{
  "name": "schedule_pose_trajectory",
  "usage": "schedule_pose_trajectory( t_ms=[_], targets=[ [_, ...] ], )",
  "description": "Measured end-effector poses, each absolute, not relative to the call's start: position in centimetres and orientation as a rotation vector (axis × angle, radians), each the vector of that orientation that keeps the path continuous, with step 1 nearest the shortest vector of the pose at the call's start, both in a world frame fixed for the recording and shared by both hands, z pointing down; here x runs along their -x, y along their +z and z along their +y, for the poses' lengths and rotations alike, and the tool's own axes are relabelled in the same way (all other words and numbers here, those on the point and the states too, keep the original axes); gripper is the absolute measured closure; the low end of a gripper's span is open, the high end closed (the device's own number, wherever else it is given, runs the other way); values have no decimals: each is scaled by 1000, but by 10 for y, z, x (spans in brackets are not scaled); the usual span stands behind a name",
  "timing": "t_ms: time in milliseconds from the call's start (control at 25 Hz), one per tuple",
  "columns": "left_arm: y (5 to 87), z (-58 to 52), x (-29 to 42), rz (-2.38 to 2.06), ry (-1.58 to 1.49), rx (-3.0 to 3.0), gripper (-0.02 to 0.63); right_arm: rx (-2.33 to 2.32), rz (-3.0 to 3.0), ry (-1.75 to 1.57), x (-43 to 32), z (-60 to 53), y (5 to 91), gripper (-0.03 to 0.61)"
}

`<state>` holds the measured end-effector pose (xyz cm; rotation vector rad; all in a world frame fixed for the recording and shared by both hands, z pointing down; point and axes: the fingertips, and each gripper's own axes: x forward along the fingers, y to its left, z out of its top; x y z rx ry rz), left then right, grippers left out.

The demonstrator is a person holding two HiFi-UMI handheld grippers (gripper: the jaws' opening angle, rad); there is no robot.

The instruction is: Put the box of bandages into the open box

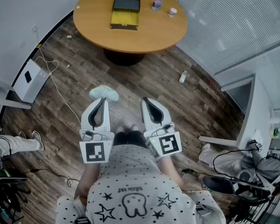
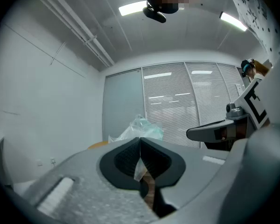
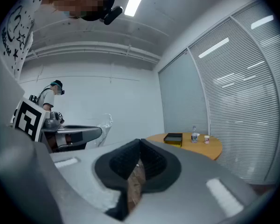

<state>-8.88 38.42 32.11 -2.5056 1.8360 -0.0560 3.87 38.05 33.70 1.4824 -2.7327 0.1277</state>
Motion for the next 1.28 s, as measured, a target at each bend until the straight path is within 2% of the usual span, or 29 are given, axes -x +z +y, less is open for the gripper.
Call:
schedule_pose_trajectory(
  t_ms=[560, 1280],
  targets=[
    [322, 388, 72, 1819, -42, 2517, 603, -1439, -2732, 107, -46, 382, 338, 574],
    [335, 402, 91, 1836, -62, 2525, 603, -1521, -2724, 141, -57, 401, 346, 574]
  ],
)
